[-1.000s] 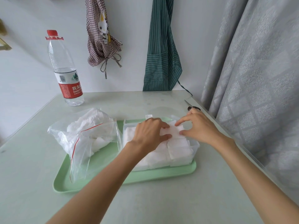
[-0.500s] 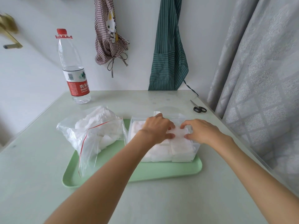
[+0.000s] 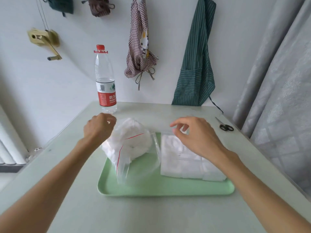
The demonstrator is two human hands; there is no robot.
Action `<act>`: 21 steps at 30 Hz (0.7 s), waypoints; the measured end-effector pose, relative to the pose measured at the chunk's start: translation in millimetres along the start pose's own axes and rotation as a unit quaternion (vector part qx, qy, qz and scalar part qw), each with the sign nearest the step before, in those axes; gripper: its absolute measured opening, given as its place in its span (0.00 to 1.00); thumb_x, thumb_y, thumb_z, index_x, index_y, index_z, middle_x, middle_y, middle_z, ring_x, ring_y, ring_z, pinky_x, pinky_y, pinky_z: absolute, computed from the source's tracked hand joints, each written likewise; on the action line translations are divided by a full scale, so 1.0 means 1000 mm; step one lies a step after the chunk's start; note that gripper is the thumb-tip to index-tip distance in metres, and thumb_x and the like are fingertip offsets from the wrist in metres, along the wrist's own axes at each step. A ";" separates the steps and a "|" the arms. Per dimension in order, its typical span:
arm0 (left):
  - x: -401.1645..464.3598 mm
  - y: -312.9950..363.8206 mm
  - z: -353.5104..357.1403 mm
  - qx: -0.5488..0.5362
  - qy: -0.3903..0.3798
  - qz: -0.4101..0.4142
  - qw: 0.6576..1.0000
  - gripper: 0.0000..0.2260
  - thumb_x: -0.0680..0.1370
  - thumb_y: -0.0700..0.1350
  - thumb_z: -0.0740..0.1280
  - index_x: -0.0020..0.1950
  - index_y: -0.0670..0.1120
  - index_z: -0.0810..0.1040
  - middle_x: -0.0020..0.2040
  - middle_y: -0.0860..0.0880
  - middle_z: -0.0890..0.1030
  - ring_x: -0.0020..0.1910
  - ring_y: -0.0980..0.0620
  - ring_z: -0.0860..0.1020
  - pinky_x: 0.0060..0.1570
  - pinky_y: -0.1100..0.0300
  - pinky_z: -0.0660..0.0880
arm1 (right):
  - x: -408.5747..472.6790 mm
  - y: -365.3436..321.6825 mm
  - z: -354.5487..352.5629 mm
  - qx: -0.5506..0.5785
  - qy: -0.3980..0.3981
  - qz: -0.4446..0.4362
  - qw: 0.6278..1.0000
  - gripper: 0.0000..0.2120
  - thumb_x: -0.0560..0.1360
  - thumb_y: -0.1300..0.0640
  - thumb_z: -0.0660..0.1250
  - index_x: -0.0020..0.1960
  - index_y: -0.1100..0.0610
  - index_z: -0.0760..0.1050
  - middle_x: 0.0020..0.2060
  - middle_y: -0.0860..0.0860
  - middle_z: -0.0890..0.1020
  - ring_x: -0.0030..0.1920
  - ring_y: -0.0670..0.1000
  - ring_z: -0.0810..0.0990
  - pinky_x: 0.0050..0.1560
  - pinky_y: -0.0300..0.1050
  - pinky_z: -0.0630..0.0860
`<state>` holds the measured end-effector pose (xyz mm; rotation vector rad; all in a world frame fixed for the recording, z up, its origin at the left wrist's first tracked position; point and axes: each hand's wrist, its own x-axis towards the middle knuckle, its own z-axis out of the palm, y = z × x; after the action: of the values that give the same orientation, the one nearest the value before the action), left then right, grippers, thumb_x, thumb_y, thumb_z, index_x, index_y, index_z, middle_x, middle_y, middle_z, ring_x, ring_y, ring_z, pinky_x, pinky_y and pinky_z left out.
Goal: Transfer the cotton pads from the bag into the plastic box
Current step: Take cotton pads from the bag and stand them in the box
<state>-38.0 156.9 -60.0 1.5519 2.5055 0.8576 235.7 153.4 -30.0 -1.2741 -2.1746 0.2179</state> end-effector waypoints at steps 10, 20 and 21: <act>0.046 -0.006 0.020 0.090 -0.245 0.036 0.965 0.18 0.71 0.63 0.67 0.57 0.56 0.77 0.64 0.49 0.75 0.66 0.46 0.70 0.66 0.50 0.62 | 0.068 -0.030 0.079 -0.049 -0.285 -0.058 0.956 0.21 0.75 0.56 0.64 0.67 0.43 0.71 0.65 0.46 0.74 0.64 0.51 0.71 0.62 0.49 0.70; -0.014 0.018 -0.034 -0.179 0.038 0.201 0.962 0.14 0.67 0.49 0.77 0.43 0.52 0.73 0.40 0.57 0.79 0.43 0.56 0.77 0.41 0.59 0.70 | 0.027 -0.020 0.039 0.066 -0.190 -0.117 0.972 0.17 0.71 0.63 0.66 0.51 0.42 0.81 0.50 0.40 0.82 0.53 0.42 0.77 0.56 0.42 0.72; -0.016 0.019 -0.035 -0.196 0.036 0.210 0.957 0.15 0.67 0.48 0.77 0.45 0.51 0.73 0.39 0.57 0.78 0.42 0.56 0.77 0.41 0.59 0.71 | 0.024 -0.021 0.031 0.096 -0.203 -0.111 0.968 0.19 0.69 0.64 0.65 0.52 0.42 0.81 0.52 0.39 0.82 0.56 0.40 0.77 0.58 0.40 0.71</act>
<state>-26.4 134.7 -24.5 1.9472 1.8977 1.3836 194.0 167.6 -35.6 -0.9272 -2.5429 0.6282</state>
